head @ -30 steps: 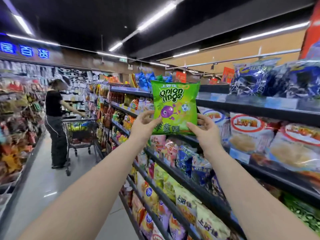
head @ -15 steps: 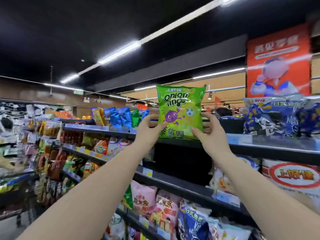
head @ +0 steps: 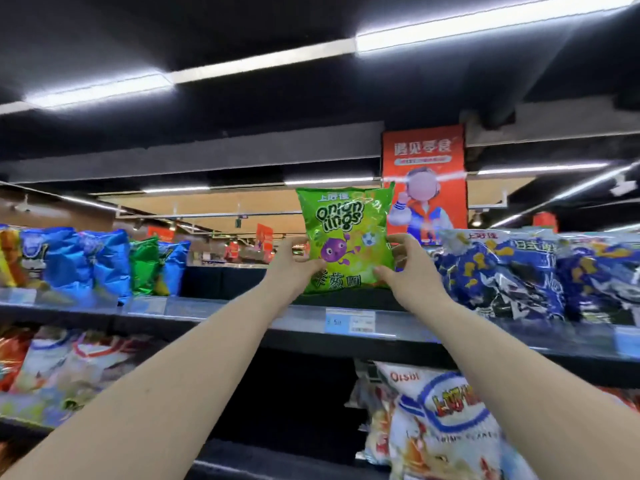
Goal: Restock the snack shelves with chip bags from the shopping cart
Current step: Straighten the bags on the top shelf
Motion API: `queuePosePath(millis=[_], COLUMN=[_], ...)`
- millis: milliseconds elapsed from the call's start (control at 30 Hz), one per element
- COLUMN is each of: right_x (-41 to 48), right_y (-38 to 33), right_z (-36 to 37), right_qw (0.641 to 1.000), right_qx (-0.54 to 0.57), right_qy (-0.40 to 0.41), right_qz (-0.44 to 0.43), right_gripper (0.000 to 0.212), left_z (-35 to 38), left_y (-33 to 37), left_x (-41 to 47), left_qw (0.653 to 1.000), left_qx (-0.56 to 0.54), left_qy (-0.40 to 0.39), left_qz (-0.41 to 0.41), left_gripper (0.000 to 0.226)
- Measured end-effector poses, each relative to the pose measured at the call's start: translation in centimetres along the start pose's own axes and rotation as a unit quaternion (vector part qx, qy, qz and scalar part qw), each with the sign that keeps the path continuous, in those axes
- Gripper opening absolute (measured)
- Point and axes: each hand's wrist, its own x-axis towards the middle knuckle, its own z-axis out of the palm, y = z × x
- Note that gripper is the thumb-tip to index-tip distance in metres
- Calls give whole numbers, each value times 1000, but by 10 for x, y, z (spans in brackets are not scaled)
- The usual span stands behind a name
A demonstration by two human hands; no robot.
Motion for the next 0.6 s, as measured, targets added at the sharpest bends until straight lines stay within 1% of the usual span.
queuePosePath(millis=[67,133,200,267,300,333,367,467,600], right_x=[18,39,62,83,93,100,107,125,148], right_y=[14,29,40,44,46,46,46,51,59], right_z=[-1,0,1,2,2,2,3,4,8], right_qw=[999,997,993,985,981,976,972,958,952], right_qx=[-16,-33,-29,7,22,29,33,54,72], right_qy=[-7,-12,-12,-20,-31,-44,-52,-54,-43], right_qz=[28,64,112,169,191,210,227,275,294], right_gripper=[49,48,38,23,16,16,22,49,69], left_z=[16,31,40,46,47,49,50,53,56], left_y=[-6,-10,-9,-6,-6,-8,-9,-10,-11], left_x=[24,49,71,91,100,112,123,148,184], left_qw=[999,995,990,983,978,973,969,962,952], left_qx=[-25,-58,-83,-84,-92,-104,-114,-127,-135], left_qy=[-29,-55,-84,-130,-155,-173,-183,-204,-248], left_qz=[-26,-55,-78,-98,-104,-111,-121,-131,-116], left_gripper=[60,57,54,64,64,61,59,61,73])
